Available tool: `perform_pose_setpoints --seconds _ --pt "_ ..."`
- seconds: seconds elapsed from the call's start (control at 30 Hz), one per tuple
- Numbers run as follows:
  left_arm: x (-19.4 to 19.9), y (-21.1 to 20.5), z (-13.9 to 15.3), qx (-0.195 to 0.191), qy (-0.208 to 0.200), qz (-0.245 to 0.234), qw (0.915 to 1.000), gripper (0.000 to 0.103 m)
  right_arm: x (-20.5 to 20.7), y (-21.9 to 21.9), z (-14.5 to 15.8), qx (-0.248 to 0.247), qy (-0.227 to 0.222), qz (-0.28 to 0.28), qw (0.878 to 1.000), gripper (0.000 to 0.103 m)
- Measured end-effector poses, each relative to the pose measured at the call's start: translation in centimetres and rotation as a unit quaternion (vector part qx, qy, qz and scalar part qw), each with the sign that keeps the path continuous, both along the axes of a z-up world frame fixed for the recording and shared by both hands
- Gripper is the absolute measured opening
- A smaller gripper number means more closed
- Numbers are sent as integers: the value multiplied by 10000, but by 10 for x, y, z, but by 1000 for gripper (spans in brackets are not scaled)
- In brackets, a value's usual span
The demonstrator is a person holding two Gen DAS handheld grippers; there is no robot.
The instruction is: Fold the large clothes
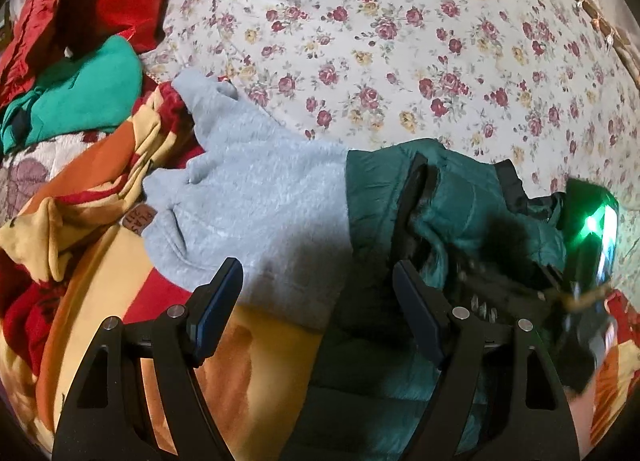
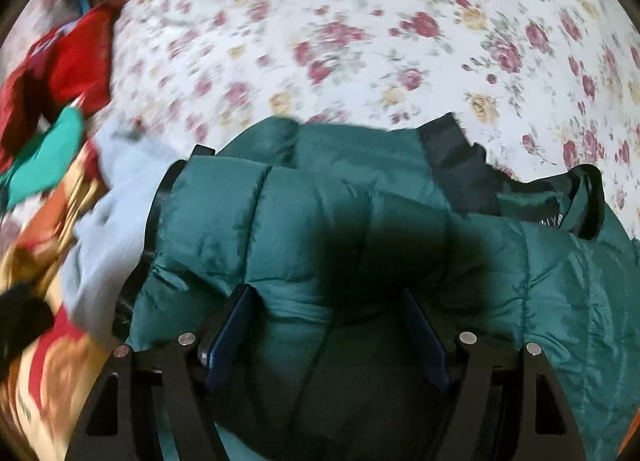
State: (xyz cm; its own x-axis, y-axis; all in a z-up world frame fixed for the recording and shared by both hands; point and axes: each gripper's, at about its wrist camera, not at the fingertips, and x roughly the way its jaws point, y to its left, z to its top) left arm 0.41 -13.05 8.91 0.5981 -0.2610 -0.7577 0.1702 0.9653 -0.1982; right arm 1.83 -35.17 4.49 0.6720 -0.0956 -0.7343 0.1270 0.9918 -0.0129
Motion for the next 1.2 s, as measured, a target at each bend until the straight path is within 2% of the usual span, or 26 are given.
perform_pose_setpoints --seconds 0.1,0.2,0.3,0.37,0.47,0.57,0.7,0.77,0.83,0.93,1.2 --pt "0 -4 -1 26 20 -49 10000 78 6 -8 3 183 -62 -121 9997 74" --pt "-2 -8 -3 66 40 -91 9999 78 -7 -10 13 475 -48 37 9989 74" --pt "-7 -12 -2 80 25 -156 9998 78 -33 -13 25 801 -84 243 9965 74" --pt "-12 -14 -1 109 -32 -207 9997 78 -58 -16 33 801 -145 350 9961 74" --pt "-21 -17 0 214 -120 -289 9993 78 -94 -29 43 708 -207 288 9969 74" --pt "-30 -18 0 248 -119 -335 9991 78 -135 -51 48 838 -196 116 9962 74" --pt "-46 -19 0 370 -166 -457 9981 78 -182 -75 46 679 -43 -197 9975 74" --pt "-57 -18 1 448 -205 -515 9975 78 -204 -85 41 609 32 -348 9975 78" --pt "-65 -16 1 486 -205 -533 9972 78 -222 -94 35 611 108 -507 9968 82" --pt "-79 -13 0 531 -174 -551 9969 78 -250 -106 27 732 215 -667 9948 82" --pt "-124 -2 -3 741 -146 -596 9954 78 -308 -117 11 769 448 -732 9933 82"
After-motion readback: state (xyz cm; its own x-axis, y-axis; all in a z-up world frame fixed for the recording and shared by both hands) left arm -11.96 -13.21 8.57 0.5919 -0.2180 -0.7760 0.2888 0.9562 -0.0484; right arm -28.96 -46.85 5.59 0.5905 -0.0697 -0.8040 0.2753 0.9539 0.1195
